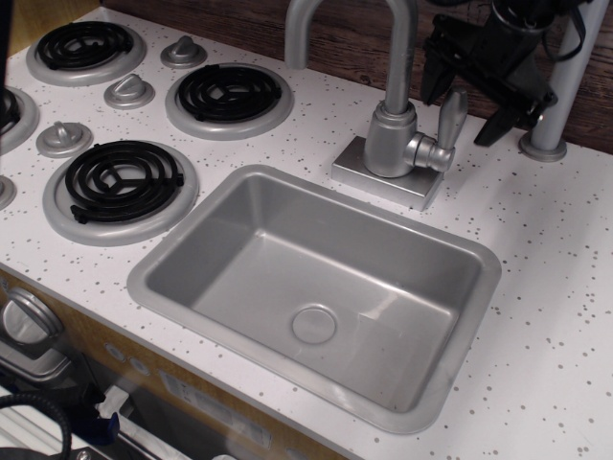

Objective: Lever vertical to front

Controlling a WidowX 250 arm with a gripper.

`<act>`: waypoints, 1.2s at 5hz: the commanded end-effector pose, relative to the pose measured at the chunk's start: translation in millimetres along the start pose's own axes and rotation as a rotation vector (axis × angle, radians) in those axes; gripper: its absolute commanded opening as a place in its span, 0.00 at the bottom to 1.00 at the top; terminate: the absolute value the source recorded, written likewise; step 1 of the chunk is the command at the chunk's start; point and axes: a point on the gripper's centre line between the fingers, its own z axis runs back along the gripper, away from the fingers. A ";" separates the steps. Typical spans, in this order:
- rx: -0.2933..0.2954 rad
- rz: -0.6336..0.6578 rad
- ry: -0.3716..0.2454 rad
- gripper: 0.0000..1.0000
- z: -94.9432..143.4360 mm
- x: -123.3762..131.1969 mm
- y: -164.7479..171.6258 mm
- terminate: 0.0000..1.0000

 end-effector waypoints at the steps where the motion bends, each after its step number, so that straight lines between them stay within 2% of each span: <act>1: -0.004 0.011 -0.079 1.00 16.7 17.7 16.3 0.00; 2: 0.000 0.014 -0.082 0.00 14.3 17.9 15.9 0.00; 3: -0.002 0.021 -0.071 0.00 13.1 15.4 14.8 0.00; 4: -0.014 0.057 -0.009 0.00 14.0 3.6 10.6 0.00; 5: -0.034 0.098 0.116 0.00 22.7 -10.7 5.4 0.00; 6: -0.069 0.136 0.133 0.00 15.8 -21.3 2.9 0.00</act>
